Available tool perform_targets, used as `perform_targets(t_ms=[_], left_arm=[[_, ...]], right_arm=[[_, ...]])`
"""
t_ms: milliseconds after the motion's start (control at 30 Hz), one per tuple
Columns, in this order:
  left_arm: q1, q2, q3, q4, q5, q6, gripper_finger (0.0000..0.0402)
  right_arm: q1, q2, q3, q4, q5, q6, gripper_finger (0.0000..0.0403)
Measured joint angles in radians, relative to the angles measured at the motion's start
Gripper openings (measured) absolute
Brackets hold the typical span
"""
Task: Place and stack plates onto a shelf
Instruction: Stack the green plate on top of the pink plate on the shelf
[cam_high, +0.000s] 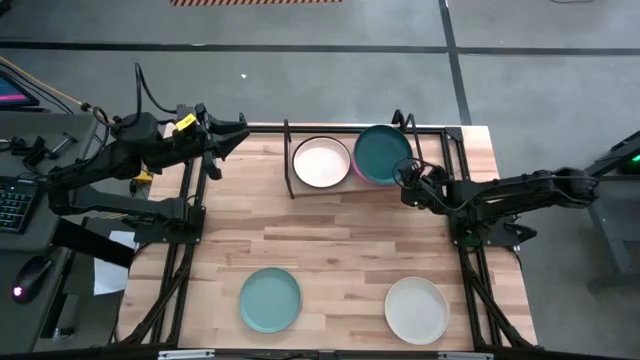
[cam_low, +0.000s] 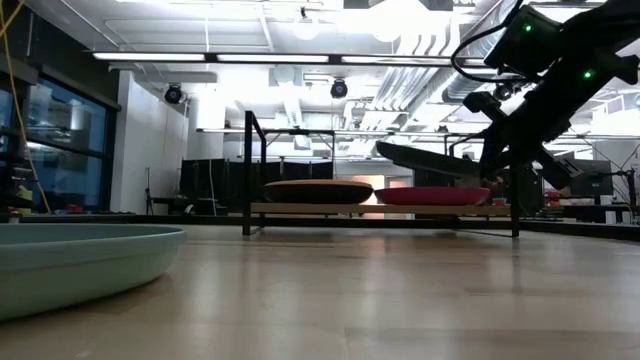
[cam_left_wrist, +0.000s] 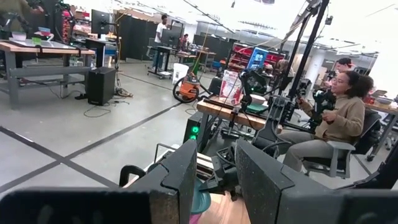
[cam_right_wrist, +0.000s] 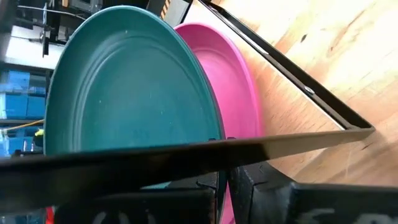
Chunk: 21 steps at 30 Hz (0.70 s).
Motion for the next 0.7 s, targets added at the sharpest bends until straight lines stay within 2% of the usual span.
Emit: perform_targets(t_ms=[167, 467, 700], left_arm=[[0.0, 0.0, 0.0, -0.001, 0.0, 0.0, 0.0099], [0.0, 0.0, 0.0, -0.002, 0.025, -0.017, 0.0099], [0.0, -0.013, 0.0, -0.002, 0.061, -0.018, 0.0099]], right_arm=[[0.0, 0.0, 0.0, 0.0, 0.001, -0.002, 0.0023], [0.0, -0.01, 0.0, 0.016, 0.016, -0.01, 0.0128], [0.016, -0.103, 0.0, -0.002, -0.019, -0.207, 0.0172]])
